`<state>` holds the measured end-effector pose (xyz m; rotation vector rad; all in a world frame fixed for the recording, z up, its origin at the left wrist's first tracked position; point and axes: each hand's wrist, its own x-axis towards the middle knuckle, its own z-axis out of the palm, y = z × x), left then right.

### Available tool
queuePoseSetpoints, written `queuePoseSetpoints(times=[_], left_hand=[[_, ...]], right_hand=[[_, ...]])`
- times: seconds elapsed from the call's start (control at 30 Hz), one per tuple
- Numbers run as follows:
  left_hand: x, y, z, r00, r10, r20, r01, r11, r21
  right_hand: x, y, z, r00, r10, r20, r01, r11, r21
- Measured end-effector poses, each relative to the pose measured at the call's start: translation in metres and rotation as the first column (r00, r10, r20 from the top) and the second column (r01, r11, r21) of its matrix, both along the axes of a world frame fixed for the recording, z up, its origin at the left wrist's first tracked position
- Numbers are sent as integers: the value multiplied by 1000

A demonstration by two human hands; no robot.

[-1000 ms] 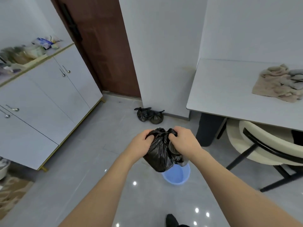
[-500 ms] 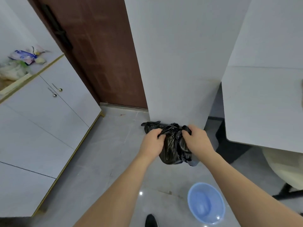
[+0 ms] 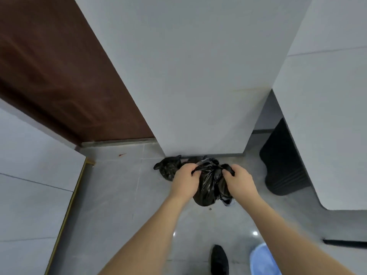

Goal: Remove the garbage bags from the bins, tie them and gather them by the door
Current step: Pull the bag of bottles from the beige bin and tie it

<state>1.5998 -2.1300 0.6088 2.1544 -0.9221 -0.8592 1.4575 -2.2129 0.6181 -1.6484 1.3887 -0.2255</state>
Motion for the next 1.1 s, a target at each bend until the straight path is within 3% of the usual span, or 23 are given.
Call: queuePoseSetpoints(times=[0.2,0.37,0.47,0.7,0.9,0.97,1.03,1.1], left_hand=[[52,-64,-201,983,-88,-160,94,995,28],[72,-121,-403,967,-85,-241,66,994,-83],[75,-159,-491,963,-84,-255,35,981,-191],[90,-251,-598,896,-88,-435,-84,929,-360],[100,-286,-633,847,-82,-526,-75,960,-270],[108,-294,-647,895,-125,-428,7,964,-266],[117,-302,-660,960,-240,-142,206,954,-217],[125,-309,-671,892,-411,188,426,904,-44]], right_hand=[[48,-51,-192,991,-110,-83,113,993,42],[71,-82,-379,949,-312,-40,314,946,79],[76,-103,-470,923,-382,33,383,923,-22],[86,-176,-583,904,-394,168,419,895,-155],[97,-179,-622,906,-379,187,406,904,-138],[101,-176,-637,920,-350,175,372,921,-116],[106,-176,-653,926,-329,186,348,934,-76],[110,-176,-669,933,-316,170,328,943,-48]])
